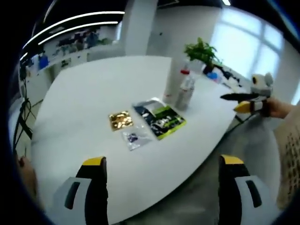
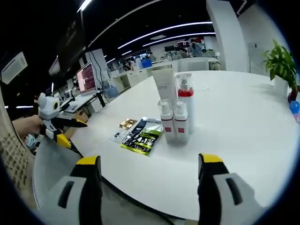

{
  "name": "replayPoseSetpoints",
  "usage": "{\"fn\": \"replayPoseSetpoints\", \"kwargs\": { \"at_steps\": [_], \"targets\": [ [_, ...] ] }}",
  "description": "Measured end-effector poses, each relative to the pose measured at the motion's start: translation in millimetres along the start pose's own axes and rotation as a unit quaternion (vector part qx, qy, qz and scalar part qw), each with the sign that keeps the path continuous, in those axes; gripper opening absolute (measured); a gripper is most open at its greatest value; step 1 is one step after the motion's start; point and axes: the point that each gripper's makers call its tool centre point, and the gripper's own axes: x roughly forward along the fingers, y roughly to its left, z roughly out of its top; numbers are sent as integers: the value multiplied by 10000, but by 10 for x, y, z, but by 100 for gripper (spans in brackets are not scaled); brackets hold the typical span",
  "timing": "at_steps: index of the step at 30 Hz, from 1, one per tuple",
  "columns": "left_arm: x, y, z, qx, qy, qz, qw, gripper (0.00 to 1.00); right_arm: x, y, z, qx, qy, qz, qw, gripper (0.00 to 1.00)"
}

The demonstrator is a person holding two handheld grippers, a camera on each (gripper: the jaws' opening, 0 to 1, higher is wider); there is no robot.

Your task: Arrange the skincare products in the storage area until every visible bottle or jar stands upright without overlapping.

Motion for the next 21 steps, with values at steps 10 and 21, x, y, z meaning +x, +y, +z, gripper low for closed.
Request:
{"fn": "replayPoseSetpoints", "kwargs": {
  "at_steps": [10, 21],
  "targets": [
    [94, 59, 28, 237, 210, -74, 9995, 97, 4, -4, 0, 5, 15, 4, 10000, 85],
    [268, 245, 185, 795, 520, -140, 9954, 97, 8, -20, -1, 54, 19, -17, 10000, 85]
  ]
}}
